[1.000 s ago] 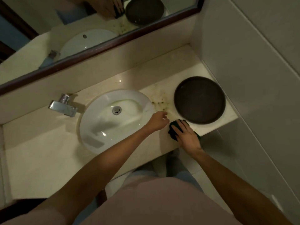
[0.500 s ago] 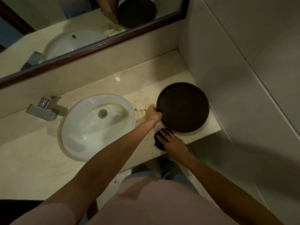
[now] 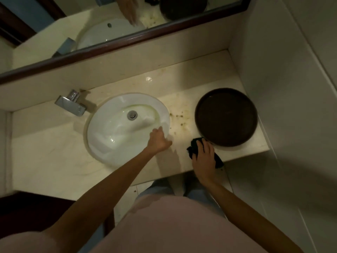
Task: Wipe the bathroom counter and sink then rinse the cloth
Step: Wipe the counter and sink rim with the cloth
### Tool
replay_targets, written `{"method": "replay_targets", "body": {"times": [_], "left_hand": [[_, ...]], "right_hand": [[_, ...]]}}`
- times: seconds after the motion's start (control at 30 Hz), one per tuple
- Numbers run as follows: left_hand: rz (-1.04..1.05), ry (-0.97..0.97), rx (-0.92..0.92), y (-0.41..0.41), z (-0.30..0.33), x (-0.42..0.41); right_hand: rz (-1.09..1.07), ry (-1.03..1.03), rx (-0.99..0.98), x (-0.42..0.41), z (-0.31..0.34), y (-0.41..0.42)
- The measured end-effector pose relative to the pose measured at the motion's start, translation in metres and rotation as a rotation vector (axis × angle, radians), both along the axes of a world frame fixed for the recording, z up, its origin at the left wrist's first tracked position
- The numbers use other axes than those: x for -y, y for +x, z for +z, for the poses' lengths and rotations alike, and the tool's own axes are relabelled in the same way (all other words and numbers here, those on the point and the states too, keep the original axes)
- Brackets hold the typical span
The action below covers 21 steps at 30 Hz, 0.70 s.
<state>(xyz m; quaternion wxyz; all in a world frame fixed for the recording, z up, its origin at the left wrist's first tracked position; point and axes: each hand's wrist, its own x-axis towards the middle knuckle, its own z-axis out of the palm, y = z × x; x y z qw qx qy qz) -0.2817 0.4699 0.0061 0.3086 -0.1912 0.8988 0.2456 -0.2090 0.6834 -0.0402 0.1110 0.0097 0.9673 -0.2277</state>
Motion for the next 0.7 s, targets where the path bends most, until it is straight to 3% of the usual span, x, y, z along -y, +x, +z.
{"method": "replay_targets", "body": {"times": [0.1, 0.27, 0.4, 0.47, 0.57, 0.7], "left_hand": [[-0.16, -0.082, 0.186, 0.051, -0.017, 0.042], [-0.348, -0.004, 0.081, 0.074, -0.026, 0.08], [-0.414, 0.12, 0.125, 0.06, -0.024, 0.098], [-0.455, 0.177, 0.164, 0.053, -0.023, 0.107], [-0.457, 0.248, 0.211, 0.048, -0.024, 0.12], [-0.474, 0.246, 0.268, 0.049, -0.028, 0.135]], "right_hand": [[0.047, 0.007, -0.002, 0.024, -0.002, -0.008], [0.245, 0.026, -0.016, 0.093, -0.001, -0.026], [0.437, -0.149, -0.045, 0.133, 0.007, -0.033], [0.353, -0.246, -0.074, 0.128, 0.013, -0.033], [0.059, -0.313, -0.144, 0.091, 0.021, -0.025], [-0.255, -0.2, -0.207, 0.034, 0.018, -0.012]]}}
